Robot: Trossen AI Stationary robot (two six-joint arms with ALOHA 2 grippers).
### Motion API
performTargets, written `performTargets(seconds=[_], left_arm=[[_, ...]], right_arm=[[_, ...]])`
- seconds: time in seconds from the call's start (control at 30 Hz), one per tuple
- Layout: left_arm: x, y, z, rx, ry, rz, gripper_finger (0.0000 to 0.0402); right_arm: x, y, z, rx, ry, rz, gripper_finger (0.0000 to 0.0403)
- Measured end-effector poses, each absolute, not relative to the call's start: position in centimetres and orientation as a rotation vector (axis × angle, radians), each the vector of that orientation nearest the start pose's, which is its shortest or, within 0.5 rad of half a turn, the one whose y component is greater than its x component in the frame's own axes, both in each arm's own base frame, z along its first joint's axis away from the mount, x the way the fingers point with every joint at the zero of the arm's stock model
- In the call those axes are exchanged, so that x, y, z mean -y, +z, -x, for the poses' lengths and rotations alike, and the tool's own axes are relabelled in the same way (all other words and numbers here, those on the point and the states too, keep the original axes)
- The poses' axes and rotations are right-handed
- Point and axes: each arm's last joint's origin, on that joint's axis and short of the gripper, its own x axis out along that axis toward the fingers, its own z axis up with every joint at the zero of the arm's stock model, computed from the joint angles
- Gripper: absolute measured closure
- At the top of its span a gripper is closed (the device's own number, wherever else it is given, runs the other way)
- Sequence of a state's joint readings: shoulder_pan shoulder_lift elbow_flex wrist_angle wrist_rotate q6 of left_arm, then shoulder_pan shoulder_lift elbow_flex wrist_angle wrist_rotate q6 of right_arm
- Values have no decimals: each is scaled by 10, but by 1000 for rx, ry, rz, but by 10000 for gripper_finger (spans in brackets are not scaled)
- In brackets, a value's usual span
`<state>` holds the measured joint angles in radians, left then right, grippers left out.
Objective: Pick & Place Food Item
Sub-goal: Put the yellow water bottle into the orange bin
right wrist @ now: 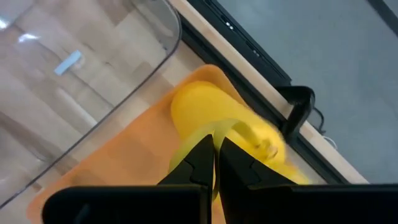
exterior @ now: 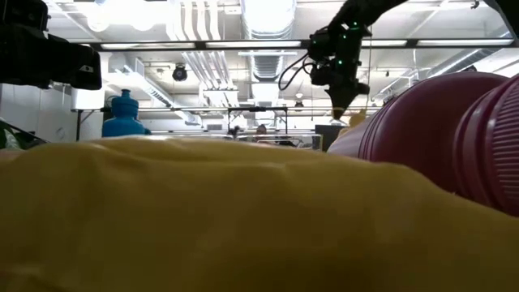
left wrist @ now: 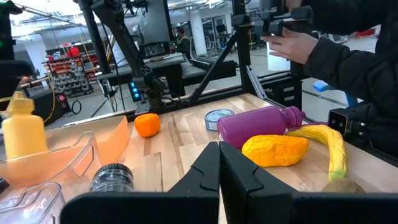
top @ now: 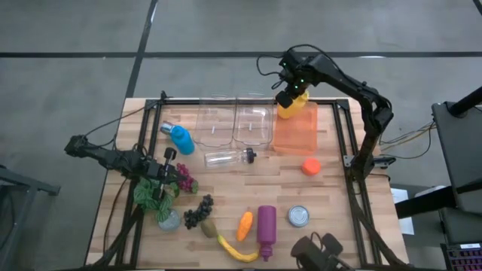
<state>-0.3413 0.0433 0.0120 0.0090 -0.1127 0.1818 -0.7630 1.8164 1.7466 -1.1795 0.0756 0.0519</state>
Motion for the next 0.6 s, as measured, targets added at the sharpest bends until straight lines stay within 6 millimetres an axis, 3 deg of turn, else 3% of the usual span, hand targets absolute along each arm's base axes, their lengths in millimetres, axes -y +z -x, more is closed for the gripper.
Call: performTargets(seconds=[0.6], left_arm=[[30, 165, -95, -1, -230, -186, 400]], right_arm=[[243, 309, -267, -1196, -687, -540, 395]])
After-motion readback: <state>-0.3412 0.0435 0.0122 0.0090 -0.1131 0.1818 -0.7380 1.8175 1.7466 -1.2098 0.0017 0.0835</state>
